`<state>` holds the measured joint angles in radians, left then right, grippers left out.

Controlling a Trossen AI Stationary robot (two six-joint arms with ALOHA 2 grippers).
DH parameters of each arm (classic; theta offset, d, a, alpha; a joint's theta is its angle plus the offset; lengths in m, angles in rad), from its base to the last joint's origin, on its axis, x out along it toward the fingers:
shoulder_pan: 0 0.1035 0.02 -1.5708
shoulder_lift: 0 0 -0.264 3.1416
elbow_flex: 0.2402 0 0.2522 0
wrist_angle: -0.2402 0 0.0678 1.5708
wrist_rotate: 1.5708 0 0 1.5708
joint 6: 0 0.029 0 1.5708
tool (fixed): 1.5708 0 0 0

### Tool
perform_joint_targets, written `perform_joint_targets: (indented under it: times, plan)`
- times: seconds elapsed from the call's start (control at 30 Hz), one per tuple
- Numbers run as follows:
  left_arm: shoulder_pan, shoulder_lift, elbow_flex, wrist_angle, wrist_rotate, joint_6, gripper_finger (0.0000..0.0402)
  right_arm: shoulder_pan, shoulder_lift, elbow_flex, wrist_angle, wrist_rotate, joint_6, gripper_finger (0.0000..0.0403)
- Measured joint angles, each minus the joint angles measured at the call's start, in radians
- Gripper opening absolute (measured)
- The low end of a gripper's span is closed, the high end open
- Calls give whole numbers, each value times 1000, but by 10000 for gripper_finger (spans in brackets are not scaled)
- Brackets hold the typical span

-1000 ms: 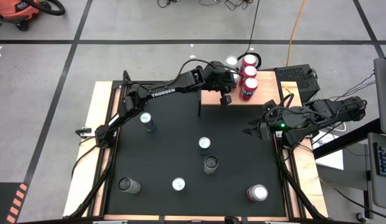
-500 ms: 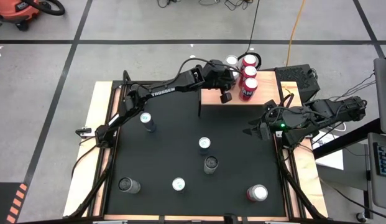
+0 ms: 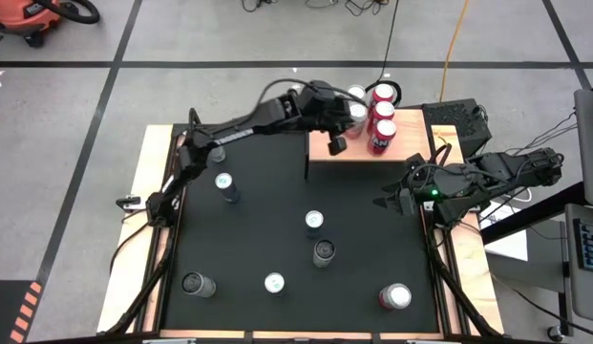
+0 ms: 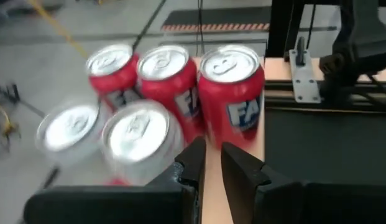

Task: Place canned beverage on shelf
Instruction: Put the top pink white soda can on the shelf aligned with the other pink white soda can, then put the pink white soda can on the shelf aligned with the other pink white soda cans

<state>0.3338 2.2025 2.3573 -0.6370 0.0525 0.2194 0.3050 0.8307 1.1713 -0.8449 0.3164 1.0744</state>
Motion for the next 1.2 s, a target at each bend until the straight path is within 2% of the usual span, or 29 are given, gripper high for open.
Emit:
perform_joint_targets:
  times: [0.17,0.37,0.63,0.77,0.9,1.1,1.2]
  plan:
    - [9,-98,-1,-168,80,-65,54,0,0,0,1,-11,-51,384]
    - [-18,-185,0,-280,197,-149,54,0,0,0,2,-150,-164,384]
    - [-117,-226,-1,-358,205,-293,54,30,29,0,-3,-440,-210,380]
    - [-190,-222,-2,-408,204,-351,54,97,87,0,-5,-551,-228,362]
    - [-264,-224,-5,-437,187,-372,54,182,146,0,7,-630,-177,338]
    - [-348,-223,-5,-453,96,-372,54,279,183,0,14,-630,-39,325]
    - [-371,-223,-5,-451,89,-373,54,322,183,0,32,-565,49,325]
